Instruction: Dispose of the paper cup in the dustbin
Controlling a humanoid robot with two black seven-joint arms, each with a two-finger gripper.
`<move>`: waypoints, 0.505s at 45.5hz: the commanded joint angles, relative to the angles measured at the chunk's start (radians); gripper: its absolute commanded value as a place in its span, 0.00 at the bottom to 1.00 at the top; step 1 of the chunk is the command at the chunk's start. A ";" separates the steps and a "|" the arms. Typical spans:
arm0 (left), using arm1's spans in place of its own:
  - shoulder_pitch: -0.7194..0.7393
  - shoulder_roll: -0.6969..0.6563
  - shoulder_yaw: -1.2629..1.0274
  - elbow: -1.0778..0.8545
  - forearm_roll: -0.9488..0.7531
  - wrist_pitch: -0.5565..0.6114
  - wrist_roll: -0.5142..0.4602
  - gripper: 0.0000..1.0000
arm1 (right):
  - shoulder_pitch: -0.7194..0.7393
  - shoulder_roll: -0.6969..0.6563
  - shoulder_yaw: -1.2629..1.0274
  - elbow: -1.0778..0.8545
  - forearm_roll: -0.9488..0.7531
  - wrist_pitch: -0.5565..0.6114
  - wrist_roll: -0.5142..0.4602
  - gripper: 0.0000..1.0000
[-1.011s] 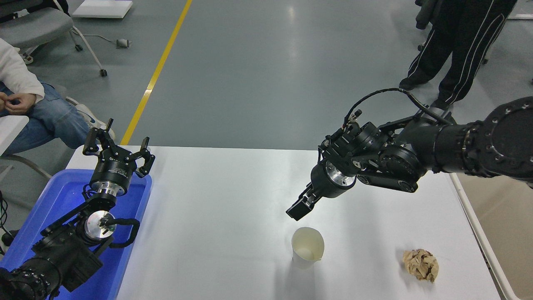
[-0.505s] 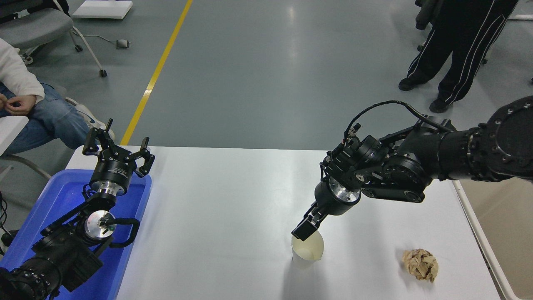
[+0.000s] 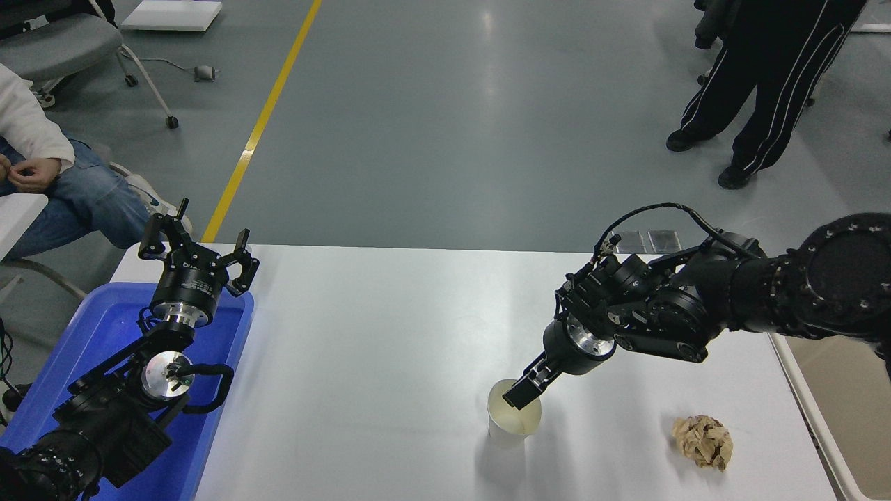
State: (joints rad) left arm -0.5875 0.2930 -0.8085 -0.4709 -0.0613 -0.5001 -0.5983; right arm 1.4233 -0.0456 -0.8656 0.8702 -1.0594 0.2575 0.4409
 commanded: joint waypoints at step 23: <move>0.000 0.000 0.000 0.000 0.000 0.000 0.000 1.00 | 0.028 0.001 -0.007 -0.043 -0.011 0.085 0.101 0.00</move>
State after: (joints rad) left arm -0.5875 0.2930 -0.8084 -0.4709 -0.0614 -0.5001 -0.5982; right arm 1.4409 -0.0466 -0.8780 0.8320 -1.0714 0.3269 0.5268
